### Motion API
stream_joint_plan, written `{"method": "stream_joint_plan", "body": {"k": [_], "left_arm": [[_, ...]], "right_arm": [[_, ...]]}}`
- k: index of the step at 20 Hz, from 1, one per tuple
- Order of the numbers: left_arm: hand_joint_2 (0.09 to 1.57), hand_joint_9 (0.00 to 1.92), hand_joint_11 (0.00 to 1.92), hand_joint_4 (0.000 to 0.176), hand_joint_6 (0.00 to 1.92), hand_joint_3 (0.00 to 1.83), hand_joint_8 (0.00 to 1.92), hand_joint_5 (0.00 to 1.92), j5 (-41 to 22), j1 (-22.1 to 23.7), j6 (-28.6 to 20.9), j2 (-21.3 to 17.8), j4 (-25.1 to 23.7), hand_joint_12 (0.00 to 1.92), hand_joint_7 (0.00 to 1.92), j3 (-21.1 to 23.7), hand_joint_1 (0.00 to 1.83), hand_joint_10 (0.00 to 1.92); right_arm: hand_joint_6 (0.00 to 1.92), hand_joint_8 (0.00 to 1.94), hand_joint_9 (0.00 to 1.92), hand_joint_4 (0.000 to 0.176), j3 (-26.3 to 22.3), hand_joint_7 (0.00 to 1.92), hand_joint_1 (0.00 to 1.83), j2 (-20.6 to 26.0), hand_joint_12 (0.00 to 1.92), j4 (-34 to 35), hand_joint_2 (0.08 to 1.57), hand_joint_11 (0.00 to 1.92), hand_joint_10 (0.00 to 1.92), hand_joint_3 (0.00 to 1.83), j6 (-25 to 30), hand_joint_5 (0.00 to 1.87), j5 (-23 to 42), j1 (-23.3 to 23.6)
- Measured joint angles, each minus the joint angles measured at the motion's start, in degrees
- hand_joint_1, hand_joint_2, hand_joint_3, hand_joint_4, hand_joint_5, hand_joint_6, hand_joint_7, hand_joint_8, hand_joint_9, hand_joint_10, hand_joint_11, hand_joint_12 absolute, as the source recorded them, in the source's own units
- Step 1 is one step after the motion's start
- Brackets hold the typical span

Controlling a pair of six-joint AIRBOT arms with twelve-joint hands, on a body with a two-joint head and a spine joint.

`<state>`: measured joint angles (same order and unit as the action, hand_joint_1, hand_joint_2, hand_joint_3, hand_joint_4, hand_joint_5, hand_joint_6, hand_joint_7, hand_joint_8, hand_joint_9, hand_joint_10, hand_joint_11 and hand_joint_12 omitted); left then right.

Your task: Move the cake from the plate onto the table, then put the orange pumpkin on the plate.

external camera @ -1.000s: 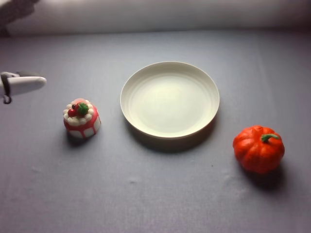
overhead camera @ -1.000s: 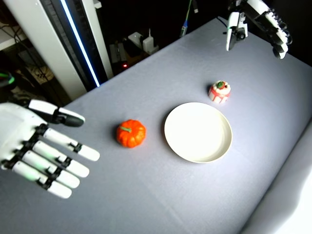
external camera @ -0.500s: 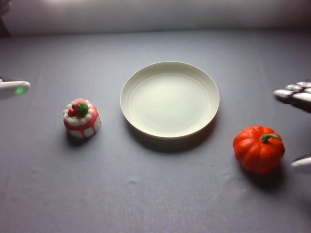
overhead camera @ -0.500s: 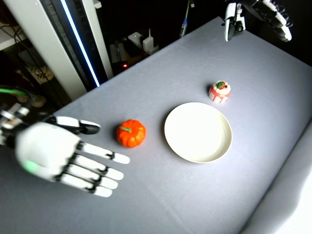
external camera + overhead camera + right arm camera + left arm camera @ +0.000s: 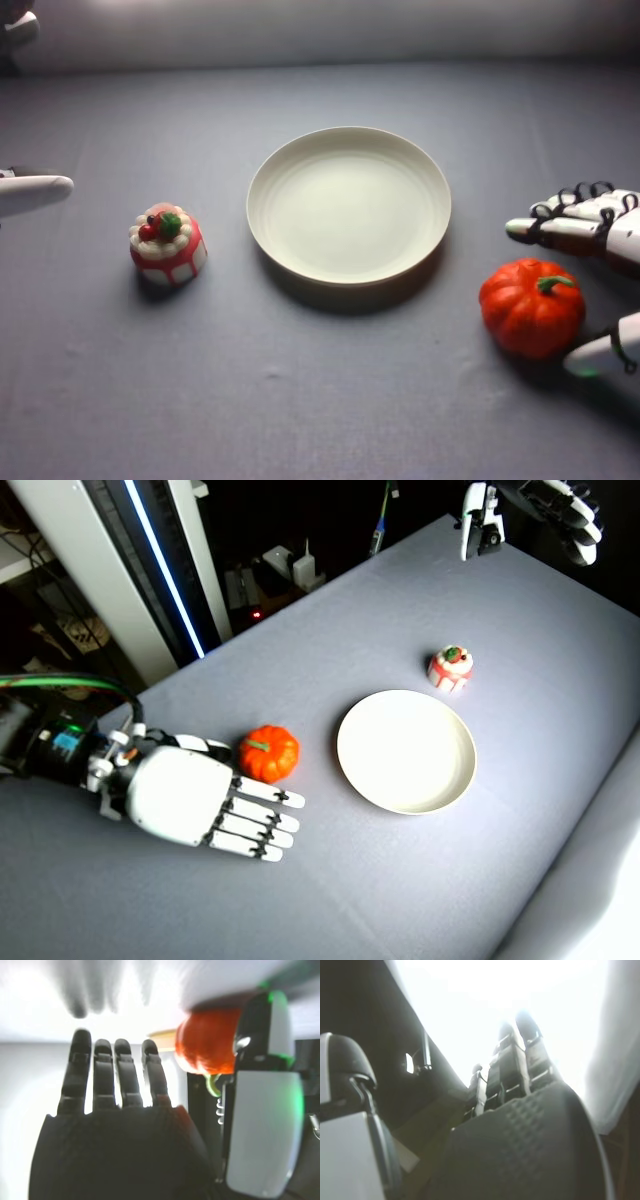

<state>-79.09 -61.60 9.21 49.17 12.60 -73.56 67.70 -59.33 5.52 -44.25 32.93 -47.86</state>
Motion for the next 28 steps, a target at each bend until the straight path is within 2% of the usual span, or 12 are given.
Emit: {"method": "stream_joint_plan", "body": {"k": [4,9,11,12,15,17,18,20,21,22,24,28], "left_arm": [[0.97,0.29,0.0,0.164,0.01,0.0,0.0,0.08,0.66,0.0,-0.04,0.7,-0.02,0.86,0.08,-0.66,0.98,0.01],[0.95,0.36,0.0,0.134,0.0,0.0,0.0,0.0,1.36,0.55,-0.04,1.46,-1.51,1.14,0.12,-0.83,1.0,0.02],[0.97,0.37,0.0,0.108,0.0,0.0,0.0,0.0,1.53,0.57,-0.02,1.68,-1.92,1.13,0.13,-0.85,1.03,0.02],[1.01,0.37,0.0,0.105,0.0,0.01,0.0,0.0,1.66,0.68,-0.02,1.77,-1.86,1.2,0.14,-0.85,1.04,0.02],[1.02,0.41,0.05,0.12,0.01,0.0,0.01,0.04,2.08,0.79,-0.02,1.79,-1.7,1.34,0.16,-1.05,1.06,0.02],[0.99,0.45,0.1,0.121,0.0,0.0,0.01,0.06,2.14,0.79,-0.02,1.95,-1.7,1.27,0.21,-1.09,1.04,0.02],[0.97,0.46,0.12,0.113,0.0,0.0,0.0,0.06,2.14,0.85,0.0,2.25,-1.75,1.23,0.22,-1.33,1.05,0.02],[0.95,0.47,0.18,0.109,0.0,0.0,0.0,0.08,2.64,0.85,-0.02,2.47,-2.14,1.19,0.23,-1.31,1.05,0.01],[0.95,0.47,0.18,0.109,0.0,0.0,0.0,0.08,2.69,0.85,-0.04,2.47,-2.43,1.19,0.23,-1.31,1.05,0.01],[0.93,0.48,0.15,0.121,0.0,0.0,0.0,0.08,2.75,0.85,-0.02,2.47,-2.38,1.2,0.22,-1.31,1.07,0.01],[0.93,0.5,0.25,0.12,0.01,0.0,0.0,0.11,2.78,0.85,-0.02,2.47,-2.25,1.17,0.23,-1.31,1.07,0.01],[1.01,0.46,0.18,0.131,0.0,0.02,0.0,0.06,3.04,0.85,-0.02,2.47,-2.51,1.22,0.17,-1.31,1.04,0.0]], "right_arm": [[0.0,0.0,0.03,0.065,0.79,0.0,0.77,-1.05,0.56,-0.2,0.88,0.0,0.0,0.0,0.2,0.09,-0.79,0.48],[0.01,0.01,0.18,0.104,2.14,0.15,0.75,-3.3,0.93,-0.76,0.87,0.0,0.03,0.0,1.57,0.16,0.0,1.22],[0.01,0.01,0.32,0.083,3.08,0.23,0.78,-4.09,1.15,-2.38,0.88,0.0,0.06,0.0,4.2,0.2,0.44,1.22],[0.01,0.02,0.37,0.042,3.23,0.27,0.77,-4.17,1.26,-2.6,0.9,0.0,0.07,0.01,4.44,0.23,0.66,1.25],[0.01,0.02,0.49,0.0,3.23,0.42,0.89,-4.57,1.42,-2.8,0.94,0.03,0.1,0.01,4.5,0.3,1.01,1.64],[0.02,0.06,0.57,0.0,3.23,0.62,0.94,-4.61,1.41,-2.6,0.98,0.21,0.36,0.0,5.22,0.45,1.75,1.64],[0.05,0.16,0.62,0.0,3.23,0.78,1.02,-4.72,1.48,-2.45,0.98,0.36,0.74,0.0,5.38,0.56,2.19,1.68],[0.8,1.29,0.65,0.0,3.23,0.68,0.98,-4.85,1.78,-2.32,1.02,0.61,1.56,0.0,5.7,0.54,3.26,2.01],[0.8,1.29,0.65,0.0,3.23,0.68,0.98,-4.92,1.78,-2.36,1.02,0.61,1.56,0.0,5.95,0.54,3.61,2.01],[1.49,1.8,0.86,0.0,3.23,0.71,0.96,-4.96,1.91,-2.73,1.04,0.97,1.89,0.0,6.97,0.53,4.2,2.01],[1.67,1.94,1.14,0.0,3.23,0.95,0.97,-5.09,1.92,-3.93,1.07,1.24,1.92,0.01,7.65,0.61,3.28,2.01],[1.35,1.94,1.21,0.0,3.04,1.04,1.07,-4.96,1.92,-5.57,1.14,1.3,1.92,0.08,9.73,0.82,3.74,2.01]]}}
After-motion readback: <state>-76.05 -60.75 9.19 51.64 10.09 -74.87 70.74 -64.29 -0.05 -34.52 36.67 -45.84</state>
